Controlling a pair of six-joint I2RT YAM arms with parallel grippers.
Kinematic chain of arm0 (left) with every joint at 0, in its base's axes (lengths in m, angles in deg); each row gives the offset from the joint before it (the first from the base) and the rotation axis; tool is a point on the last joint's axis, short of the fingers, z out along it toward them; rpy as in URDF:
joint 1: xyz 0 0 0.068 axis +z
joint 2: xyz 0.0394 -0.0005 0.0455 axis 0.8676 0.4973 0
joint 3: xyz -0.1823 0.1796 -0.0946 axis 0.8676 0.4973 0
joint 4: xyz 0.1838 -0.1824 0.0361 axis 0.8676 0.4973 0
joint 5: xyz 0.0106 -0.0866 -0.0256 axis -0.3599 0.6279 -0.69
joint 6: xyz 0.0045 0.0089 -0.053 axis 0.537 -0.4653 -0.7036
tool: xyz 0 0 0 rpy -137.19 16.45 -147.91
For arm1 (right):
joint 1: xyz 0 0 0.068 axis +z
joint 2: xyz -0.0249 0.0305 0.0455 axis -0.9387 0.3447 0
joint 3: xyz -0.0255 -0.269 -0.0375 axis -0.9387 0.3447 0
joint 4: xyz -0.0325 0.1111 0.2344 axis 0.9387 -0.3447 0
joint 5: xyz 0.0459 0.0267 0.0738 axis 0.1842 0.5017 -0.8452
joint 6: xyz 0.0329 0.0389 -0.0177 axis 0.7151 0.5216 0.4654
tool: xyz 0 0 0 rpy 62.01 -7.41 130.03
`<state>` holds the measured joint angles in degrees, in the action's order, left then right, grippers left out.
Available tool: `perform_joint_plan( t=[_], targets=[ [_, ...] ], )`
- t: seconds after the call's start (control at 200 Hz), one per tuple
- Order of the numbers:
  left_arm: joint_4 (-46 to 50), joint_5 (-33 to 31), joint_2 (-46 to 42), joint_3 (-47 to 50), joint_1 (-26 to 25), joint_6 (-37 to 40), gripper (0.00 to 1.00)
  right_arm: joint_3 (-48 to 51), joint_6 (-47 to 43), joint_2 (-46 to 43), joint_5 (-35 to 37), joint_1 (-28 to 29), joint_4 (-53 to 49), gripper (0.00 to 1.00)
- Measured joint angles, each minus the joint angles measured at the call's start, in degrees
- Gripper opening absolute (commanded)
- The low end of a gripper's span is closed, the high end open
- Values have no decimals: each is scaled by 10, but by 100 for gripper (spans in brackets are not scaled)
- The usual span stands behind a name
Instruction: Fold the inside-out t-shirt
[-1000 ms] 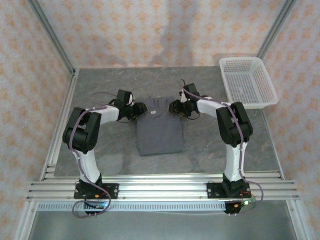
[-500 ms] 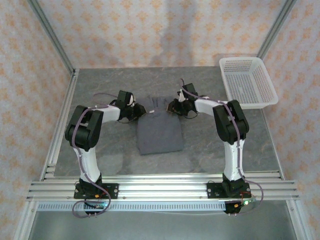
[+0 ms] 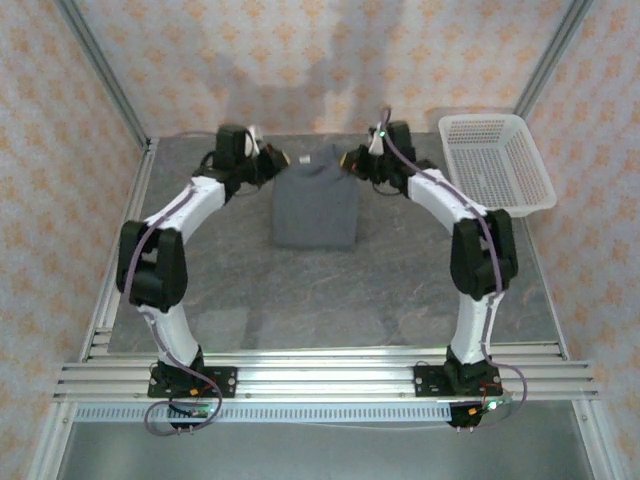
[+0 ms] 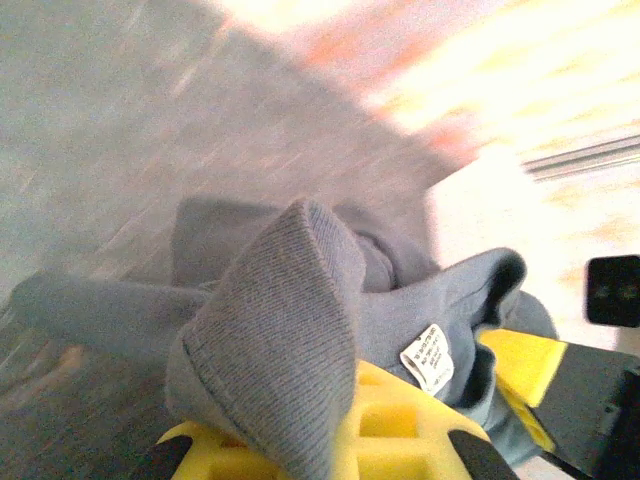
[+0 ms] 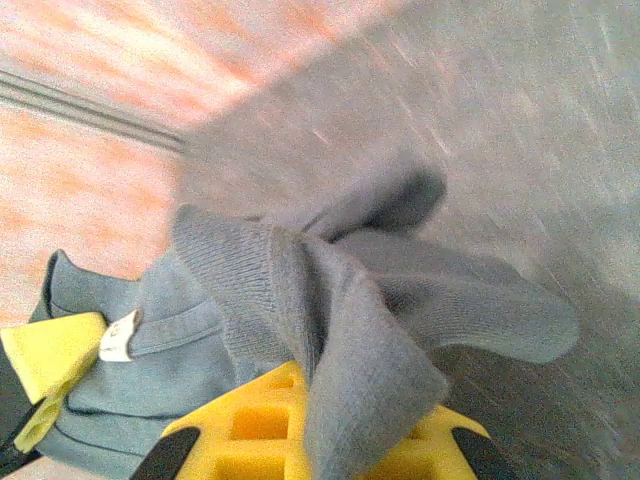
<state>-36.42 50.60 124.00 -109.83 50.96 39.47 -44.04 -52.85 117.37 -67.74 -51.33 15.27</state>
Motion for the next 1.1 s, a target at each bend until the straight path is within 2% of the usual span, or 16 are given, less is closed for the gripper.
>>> perform_joint_plan(
  t=[0.11, 0.27, 0.45, 0.57, 0.741, 0.846, 0.941, 1.101],
  targets=[
    [-4, -3, -98, 1, -1, 12, 0, 23, 0, -98, 1, -2, 50, 0],
    [-39, -14, -199, 123, -19, 19, 0, 188, 0, -224, -4, 10, 140, 0],
    [-50, -19, -176, 329, -48, 6, 0, 393, 6, -225, -5, 28, 147, 0],
    [-22, -20, -172, 404, -66, 2, 0, 474, 18, -224, -11, 56, 122, 0],
    [-8, -34, -212, 416, -67, 5, 0, 479, 28, -241, -14, 63, 112, 0],
    [2, -52, -223, 394, -67, 21, 0, 443, 21, -243, 14, 65, 90, 0],
    [17, -74, -196, 349, -67, 42, 0, 382, 10, -217, 44, 64, 65, 0],
    [16, -103, -95, 271, -66, 69, 3, 316, 2, -132, 76, 52, 64, 0]
  ],
)
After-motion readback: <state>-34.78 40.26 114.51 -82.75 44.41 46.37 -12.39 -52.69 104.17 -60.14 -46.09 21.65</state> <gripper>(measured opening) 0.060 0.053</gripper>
